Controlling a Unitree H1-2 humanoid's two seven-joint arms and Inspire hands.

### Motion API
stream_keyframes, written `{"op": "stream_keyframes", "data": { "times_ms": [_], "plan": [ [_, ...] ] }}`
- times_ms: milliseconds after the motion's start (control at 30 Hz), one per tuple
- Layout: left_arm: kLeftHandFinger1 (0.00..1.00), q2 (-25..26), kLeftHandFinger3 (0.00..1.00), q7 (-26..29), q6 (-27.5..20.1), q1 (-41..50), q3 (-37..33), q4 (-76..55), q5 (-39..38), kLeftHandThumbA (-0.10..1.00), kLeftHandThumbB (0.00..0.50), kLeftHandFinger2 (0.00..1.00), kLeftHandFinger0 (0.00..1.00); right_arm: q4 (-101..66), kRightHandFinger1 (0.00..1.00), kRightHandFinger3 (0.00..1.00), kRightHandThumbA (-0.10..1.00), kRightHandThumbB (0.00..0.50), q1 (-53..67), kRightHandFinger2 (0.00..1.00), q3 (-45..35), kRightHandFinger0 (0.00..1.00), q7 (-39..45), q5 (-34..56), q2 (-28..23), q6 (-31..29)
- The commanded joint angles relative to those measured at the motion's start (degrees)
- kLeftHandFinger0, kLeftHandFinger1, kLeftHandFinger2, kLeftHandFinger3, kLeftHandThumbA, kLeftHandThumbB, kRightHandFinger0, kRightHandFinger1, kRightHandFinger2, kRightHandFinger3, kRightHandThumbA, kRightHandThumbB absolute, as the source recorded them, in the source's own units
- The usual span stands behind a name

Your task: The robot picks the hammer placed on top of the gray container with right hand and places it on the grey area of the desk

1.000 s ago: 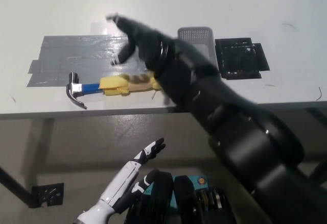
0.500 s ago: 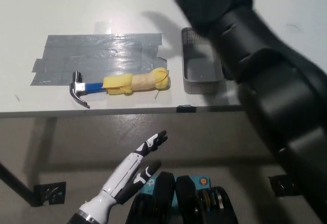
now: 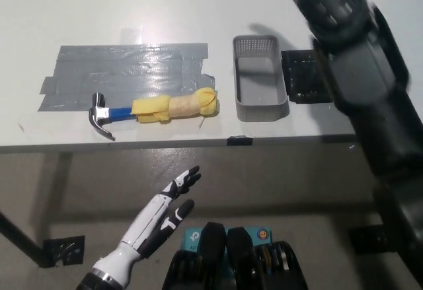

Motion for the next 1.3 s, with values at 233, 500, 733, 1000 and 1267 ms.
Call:
{"op": "stream_keyframes", "data": {
  "times_ms": [233,500,733,1000,1267],
  "plan": [
    [1.0,-0.2,1.0,5.1,-2.1,-7.6,9.6,7.2,-7.2,1.0,0.367,1.0,1.0,-88.3,1.0,1.0,1.0,0.45,28.7,1.0,-18.6,1.0,2.1,37.9,-29.2,19.3],
    [1.0,-0.6,1.0,5.2,-2.5,-7.5,10.0,8.3,-6.4,1.0,0.366,1.0,1.0,-88.3,1.0,1.0,1.0,0.493,45.3,1.0,-17.7,1.0,-1.8,39.6,-28.4,7.2],
    [1.0,-1.3,1.0,4.7,-2.4,-4.1,10.4,7.2,-7.4,1.0,0.399,1.0,1.0,-78.8,1.0,1.0,1.0,0.437,62.3,1.0,-10.4,1.0,0.6,27.4,-15.6,0.8],
    [1.0,-1.1,1.0,3.7,-4.1,2.4,12.6,4.5,-8.5,1.0,0.357,1.0,1.0,-46.6,1.0,1.0,1.0,0.307,67.9,1.0,-3.2,1.0,-1.2,16.1,-4.1,-12.7],
    [1.0,-1.4,1.0,2.7,-3.3,5.7,16.0,2.1,-11.3,1.0,0.36,1.0,1.0,-34.7,1.0,1.0,1.0,0.275,67.7,1.0,-3.9,1.0,-0.3,16.5,-0.8,-16.6]
  ]
}}
